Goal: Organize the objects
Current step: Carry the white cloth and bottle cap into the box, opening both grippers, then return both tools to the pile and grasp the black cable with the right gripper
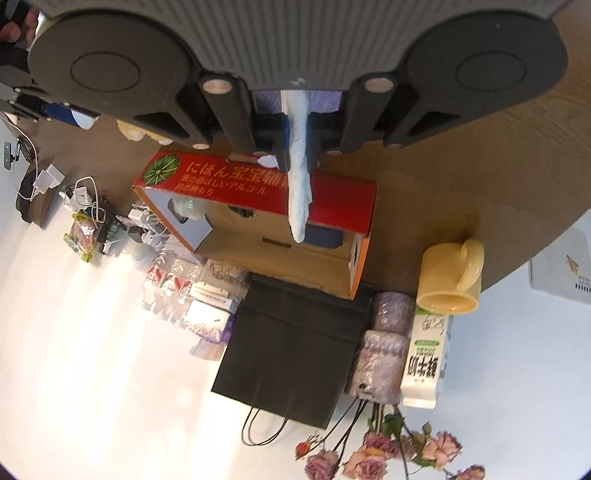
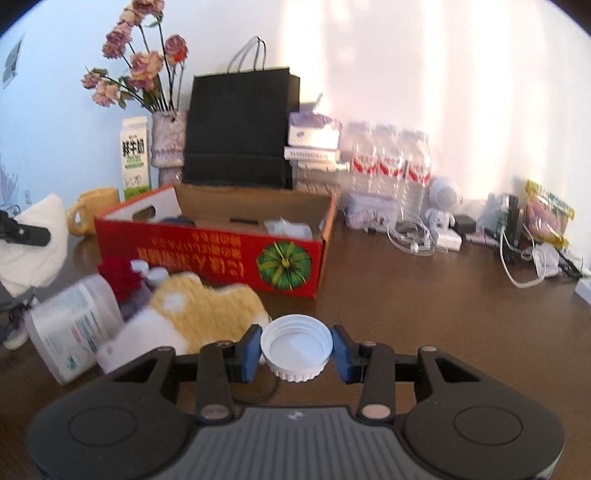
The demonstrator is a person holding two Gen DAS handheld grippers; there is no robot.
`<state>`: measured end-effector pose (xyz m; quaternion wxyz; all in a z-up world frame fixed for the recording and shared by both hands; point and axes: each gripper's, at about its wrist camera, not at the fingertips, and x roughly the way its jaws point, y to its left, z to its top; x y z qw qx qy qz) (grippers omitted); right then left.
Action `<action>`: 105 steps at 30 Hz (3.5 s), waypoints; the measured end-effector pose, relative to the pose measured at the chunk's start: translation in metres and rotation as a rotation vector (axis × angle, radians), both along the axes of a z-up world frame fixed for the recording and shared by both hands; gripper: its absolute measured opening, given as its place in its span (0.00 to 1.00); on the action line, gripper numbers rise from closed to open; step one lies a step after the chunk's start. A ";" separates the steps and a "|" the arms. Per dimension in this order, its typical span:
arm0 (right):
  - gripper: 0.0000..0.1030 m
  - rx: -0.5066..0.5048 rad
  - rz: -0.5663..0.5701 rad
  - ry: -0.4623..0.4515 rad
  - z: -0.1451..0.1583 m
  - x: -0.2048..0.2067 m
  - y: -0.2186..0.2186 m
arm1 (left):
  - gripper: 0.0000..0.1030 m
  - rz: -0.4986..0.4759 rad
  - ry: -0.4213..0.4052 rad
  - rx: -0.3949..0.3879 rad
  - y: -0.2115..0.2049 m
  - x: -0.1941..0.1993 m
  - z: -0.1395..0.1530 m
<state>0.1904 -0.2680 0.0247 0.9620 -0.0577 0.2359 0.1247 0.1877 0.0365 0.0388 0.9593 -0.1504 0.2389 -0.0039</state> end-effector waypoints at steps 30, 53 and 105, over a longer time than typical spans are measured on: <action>0.38 0.091 0.096 -0.116 0.063 0.132 0.107 | 0.08 -0.042 -0.131 -0.050 -0.024 0.127 0.035; 0.38 0.074 0.064 0.025 0.027 0.212 0.114 | 0.18 0.013 -0.002 -0.013 -0.011 0.204 0.000; 1.00 0.043 -0.017 -0.044 0.052 0.138 0.079 | 1.00 0.064 -0.112 0.071 -0.025 0.109 0.030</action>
